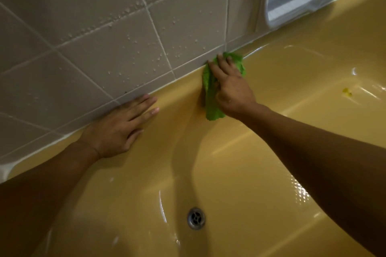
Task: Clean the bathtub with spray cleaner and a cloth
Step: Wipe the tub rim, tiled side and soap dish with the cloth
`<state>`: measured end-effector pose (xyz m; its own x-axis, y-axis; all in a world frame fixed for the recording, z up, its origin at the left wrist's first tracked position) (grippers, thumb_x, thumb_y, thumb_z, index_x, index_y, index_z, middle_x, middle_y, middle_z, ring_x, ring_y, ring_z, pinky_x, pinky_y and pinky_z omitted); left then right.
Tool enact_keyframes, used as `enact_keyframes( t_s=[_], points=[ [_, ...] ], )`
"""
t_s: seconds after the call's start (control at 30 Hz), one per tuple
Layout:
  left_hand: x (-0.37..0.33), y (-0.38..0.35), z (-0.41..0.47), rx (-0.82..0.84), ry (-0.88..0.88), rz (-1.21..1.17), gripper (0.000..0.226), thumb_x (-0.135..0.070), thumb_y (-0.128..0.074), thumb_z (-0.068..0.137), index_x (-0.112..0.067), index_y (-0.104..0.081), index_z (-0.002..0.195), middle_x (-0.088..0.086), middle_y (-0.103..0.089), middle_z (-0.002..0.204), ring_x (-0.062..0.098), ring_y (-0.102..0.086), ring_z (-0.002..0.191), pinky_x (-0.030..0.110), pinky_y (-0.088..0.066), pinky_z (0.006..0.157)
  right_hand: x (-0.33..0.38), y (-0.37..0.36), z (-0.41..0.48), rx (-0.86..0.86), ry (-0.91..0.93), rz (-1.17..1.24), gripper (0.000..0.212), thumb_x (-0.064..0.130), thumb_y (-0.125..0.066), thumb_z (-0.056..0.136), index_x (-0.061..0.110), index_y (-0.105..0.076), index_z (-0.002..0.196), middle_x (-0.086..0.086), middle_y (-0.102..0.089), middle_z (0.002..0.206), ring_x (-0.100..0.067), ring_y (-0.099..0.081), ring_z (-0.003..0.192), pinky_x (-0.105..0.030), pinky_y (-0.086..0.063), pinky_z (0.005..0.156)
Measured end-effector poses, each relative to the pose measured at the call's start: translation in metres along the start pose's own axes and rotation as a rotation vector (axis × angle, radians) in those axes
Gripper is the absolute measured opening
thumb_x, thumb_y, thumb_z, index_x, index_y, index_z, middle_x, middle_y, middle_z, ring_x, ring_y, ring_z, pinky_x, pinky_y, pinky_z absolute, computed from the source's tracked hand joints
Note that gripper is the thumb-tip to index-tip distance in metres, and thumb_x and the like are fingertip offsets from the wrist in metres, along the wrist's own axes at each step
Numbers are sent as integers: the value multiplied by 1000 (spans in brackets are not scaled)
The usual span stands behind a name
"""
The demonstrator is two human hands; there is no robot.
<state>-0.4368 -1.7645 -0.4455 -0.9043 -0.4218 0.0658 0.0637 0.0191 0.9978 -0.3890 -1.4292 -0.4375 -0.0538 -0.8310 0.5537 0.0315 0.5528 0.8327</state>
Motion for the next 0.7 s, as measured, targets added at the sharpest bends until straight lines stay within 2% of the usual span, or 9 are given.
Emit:
enact_keyframes(
  t_s=[0.07, 0.2, 0.3, 0.4, 0.47, 0.53, 0.63, 0.7],
  points=[
    [0, 1, -18, -3, 53, -1, 67, -27, -48, 98, -11, -30, 161, 7, -16, 172, 29, -20, 157, 52, -35, 120, 11, -11, -4, 21, 34, -41, 79, 13, -50, 97, 30, -11, 164, 2, 6, 171, -22, 7, 157, -49, -12, 127],
    [-2, 4, -46, 11, 136, -3, 68, -30, -46, 97, -13, -30, 161, 7, -16, 172, 28, -22, 157, 49, -34, 120, 37, -38, -13, 13, 97, -97, 77, 26, -52, 102, 31, -5, 163, 4, 10, 171, -20, 10, 157, -48, -15, 124],
    [-4, 5, -54, 14, 177, 3, 68, -31, -46, 97, -15, -31, 161, 7, -16, 172, 29, -24, 156, 48, -34, 119, 36, -50, -17, -44, 109, -78, 83, 29, -60, 99, 28, -8, 164, 1, 7, 171, -23, 8, 157, -48, -14, 126],
    [-5, 3, -58, 18, 205, -6, 70, -29, -47, 96, -16, -28, 162, 5, -13, 173, 28, -23, 157, 50, -35, 119, 27, -49, -14, -194, 150, -120, 75, 27, -65, 95, 20, -29, 160, -12, -19, 168, -34, -19, 153, -53, -29, 121],
    [-5, 3, -59, 19, 218, -12, 71, -28, -48, 96, -17, -26, 163, 4, -12, 173, 27, -22, 157, 50, -35, 119, 25, -45, -8, -257, 205, -190, 64, 25, -69, 93, 16, -44, 151, -18, -38, 156, -39, -37, 141, -55, -45, 106],
    [-4, 2, -60, 15, 220, -20, 71, -27, -50, 96, -17, -27, 163, 4, -13, 173, 26, -21, 157, 51, -35, 120, 21, -42, -6, -299, 259, -202, 54, 24, -71, 91, 13, -54, 142, -19, -49, 144, -40, -46, 130, -53, -53, 92],
    [-5, 2, -61, 3, 219, -22, 71, -26, -51, 96, -17, -27, 163, 3, -13, 173, 26, -22, 157, 50, -35, 119, 21, -33, -10, -415, 204, 19, 40, 24, -65, 94, 13, -63, 132, -15, -57, 125, -33, -54, 112, -46, -54, 79],
    [-6, 2, -61, 2, 222, -19, 72, -26, -52, 96, -17, -27, 163, 3, -14, 172, 26, -23, 157, 49, -35, 119, 25, -22, -8, -513, 35, 236, 41, 26, -68, 90, 17, -65, 130, -8, -53, 120, -25, -53, 107, -38, -51, 85]
  ],
)
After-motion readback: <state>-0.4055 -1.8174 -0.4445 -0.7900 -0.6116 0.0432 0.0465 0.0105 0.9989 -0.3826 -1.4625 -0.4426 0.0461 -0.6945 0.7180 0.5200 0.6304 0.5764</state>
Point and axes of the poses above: each hand's wrist, its own z-axis towards the middle knuckle, its own y-axis out of the back of the hand, x = y × z, the point moved 1 cm from there along z, towards the middle knuckle
